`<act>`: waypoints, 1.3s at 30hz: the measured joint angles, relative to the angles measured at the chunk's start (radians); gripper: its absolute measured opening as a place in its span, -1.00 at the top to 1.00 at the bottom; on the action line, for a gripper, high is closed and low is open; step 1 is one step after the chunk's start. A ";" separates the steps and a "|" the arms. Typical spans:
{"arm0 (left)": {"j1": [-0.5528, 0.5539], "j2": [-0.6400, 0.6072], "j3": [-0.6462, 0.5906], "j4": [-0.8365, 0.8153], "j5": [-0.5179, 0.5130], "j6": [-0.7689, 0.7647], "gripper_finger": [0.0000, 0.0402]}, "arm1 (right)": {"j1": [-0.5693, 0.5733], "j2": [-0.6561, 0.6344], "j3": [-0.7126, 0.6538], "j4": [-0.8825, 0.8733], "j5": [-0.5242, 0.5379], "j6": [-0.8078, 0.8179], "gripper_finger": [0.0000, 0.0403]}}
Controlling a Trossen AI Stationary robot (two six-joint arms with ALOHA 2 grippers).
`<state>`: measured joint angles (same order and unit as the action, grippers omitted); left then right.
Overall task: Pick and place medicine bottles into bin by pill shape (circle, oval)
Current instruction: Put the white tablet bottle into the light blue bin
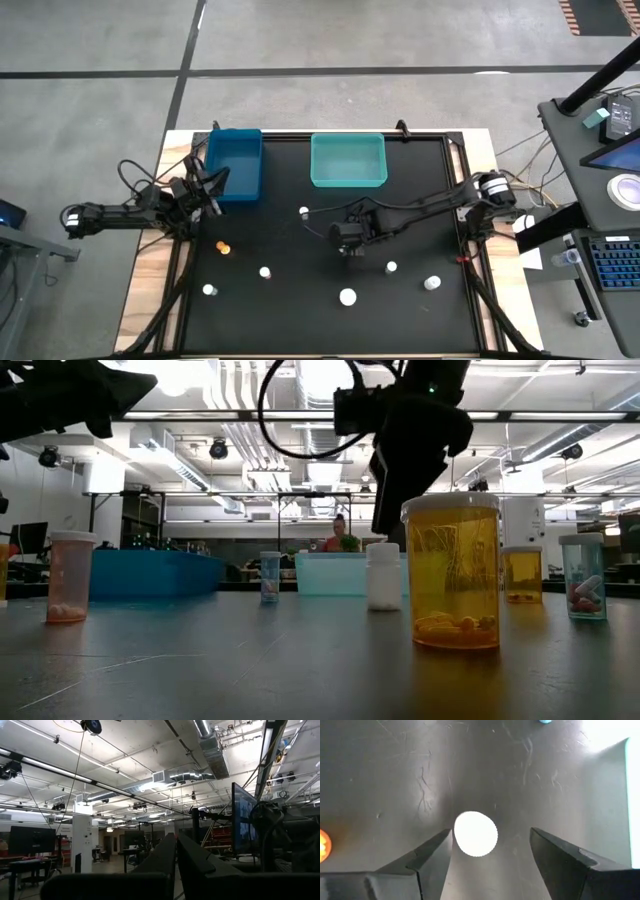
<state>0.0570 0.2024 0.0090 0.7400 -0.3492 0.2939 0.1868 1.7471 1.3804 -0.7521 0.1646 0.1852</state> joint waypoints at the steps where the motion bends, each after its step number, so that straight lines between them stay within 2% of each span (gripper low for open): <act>1: 0.000 0.000 0.000 0.000 0.000 0.000 1.00 | -0.002 0.008 0.000 0.006 -0.006 0.000 -0.28; 10: 0.000 0.000 0.000 0.000 0.000 0.000 1.00 | -0.004 0.071 0.000 0.010 -0.019 -0.006 -0.25; 25: 0.000 0.000 0.000 0.000 0.000 0.000 1.00 | -0.004 0.075 0.000 0.031 -0.018 -0.011 -0.21; 27: 0.000 0.000 0.000 0.000 0.000 0.000 1.00 | -0.004 0.075 0.000 0.032 -0.016 -0.011 -0.16; 35: 0.000 0.000 0.000 0.000 0.000 0.000 1.00 | -0.004 0.075 0.000 0.033 -0.016 -0.011 0.31; 39: 0.000 0.000 0.000 0.000 0.000 0.000 1.00 | -0.004 0.075 0.000 0.033 -0.015 -0.003 0.35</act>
<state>0.0570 0.2020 0.0093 0.7403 -0.3492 0.2943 0.1825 1.8225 1.3800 -0.7189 0.1493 0.1825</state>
